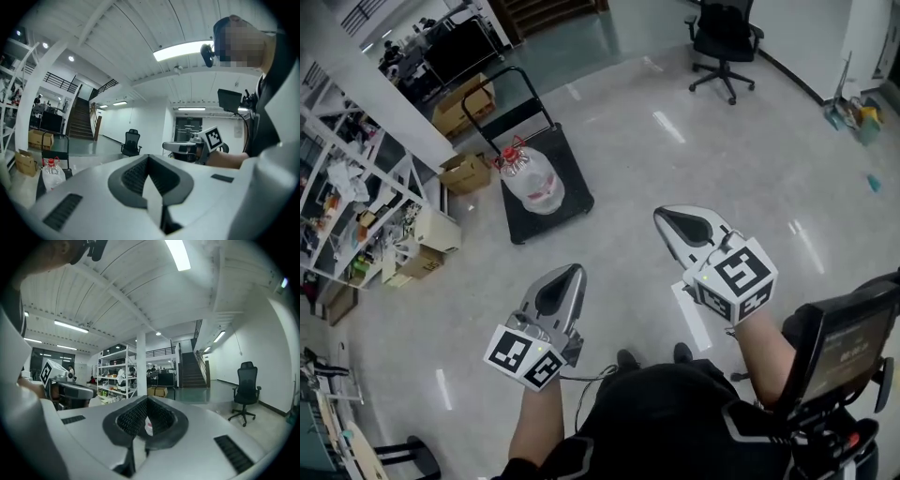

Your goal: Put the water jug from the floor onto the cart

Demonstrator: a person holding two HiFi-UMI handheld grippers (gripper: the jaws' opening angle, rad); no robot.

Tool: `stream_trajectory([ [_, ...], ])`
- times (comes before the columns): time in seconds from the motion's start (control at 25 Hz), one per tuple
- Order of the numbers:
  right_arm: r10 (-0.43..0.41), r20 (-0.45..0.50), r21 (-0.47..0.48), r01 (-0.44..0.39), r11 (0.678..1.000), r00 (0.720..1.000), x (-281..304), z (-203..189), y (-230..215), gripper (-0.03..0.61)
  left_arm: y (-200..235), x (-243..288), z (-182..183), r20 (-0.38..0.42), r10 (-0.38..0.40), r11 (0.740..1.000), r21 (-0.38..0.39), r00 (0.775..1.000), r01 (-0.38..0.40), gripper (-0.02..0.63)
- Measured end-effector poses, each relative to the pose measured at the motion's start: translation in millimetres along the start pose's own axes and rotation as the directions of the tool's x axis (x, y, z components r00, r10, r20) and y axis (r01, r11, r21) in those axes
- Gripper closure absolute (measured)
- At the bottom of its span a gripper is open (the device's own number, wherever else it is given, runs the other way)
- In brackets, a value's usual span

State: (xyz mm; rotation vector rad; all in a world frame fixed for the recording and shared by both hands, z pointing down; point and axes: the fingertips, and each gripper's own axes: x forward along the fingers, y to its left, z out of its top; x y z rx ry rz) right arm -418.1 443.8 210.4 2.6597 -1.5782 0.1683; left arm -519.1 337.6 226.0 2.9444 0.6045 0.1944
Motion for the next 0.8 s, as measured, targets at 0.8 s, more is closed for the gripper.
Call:
stream_trajectory([
  [0.8,-0.041,0.002,-0.018,0.041,0.999,0.999,16.4,14.4,27.4,0.577,26.3,-31.9,15.7,0.037,-0.024,1.000,0.002,0.999,0.024,0.617],
])
